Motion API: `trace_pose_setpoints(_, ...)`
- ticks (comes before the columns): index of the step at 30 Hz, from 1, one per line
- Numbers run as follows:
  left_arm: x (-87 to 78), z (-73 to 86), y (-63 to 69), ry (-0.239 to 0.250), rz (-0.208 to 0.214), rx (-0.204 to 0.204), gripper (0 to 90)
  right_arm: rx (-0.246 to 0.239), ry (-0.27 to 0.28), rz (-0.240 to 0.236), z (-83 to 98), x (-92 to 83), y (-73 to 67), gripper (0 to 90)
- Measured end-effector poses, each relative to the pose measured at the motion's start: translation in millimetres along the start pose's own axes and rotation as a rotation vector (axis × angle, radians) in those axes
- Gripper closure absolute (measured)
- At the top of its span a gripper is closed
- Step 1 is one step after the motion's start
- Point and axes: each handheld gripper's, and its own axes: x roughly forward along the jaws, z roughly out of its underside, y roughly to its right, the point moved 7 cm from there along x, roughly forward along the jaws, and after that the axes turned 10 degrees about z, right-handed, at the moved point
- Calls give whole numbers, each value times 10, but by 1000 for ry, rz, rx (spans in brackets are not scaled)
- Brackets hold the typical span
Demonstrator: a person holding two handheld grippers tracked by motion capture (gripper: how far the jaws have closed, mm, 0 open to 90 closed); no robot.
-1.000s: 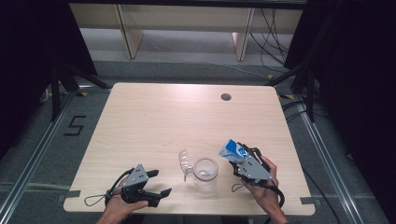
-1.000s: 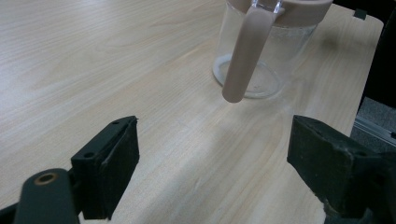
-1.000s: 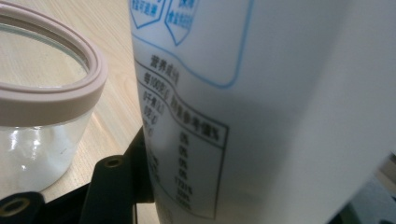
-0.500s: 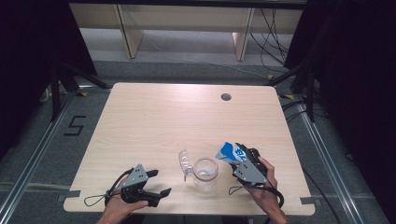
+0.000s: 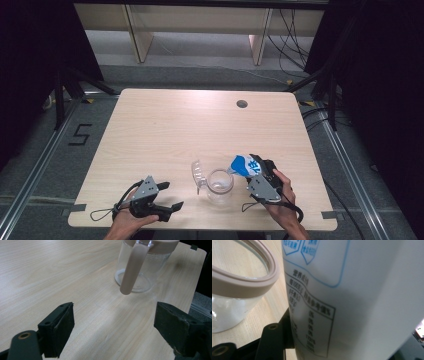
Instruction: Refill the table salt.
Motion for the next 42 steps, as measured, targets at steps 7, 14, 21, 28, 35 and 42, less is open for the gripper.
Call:
trace_pose_setpoints(7,1,2,5,-4,-3,-2,161,-34,1,1,-7,4,-15,443)
trace_pose_setpoints(14,7,-4,1,1,5,14,161,-94,5,10,-11,22,-14,443)
trace_pose_setpoints(21,3,2,-3,-9,5,19,161,-92,-19,23,2,15,-27,445)
trace_pose_setpoints(28,0,3,-4,-8,-1,16,161,-145,-15,40,-14,18,-29,446)
trace_pose_setpoints(35,-9,6,-7,-16,-5,15,161,-143,-27,39,-10,4,-60,447)
trace_pose_setpoints(42,-8,6,-6,-17,-5,16,161,-176,-33,47,-14,-2,-68,446)
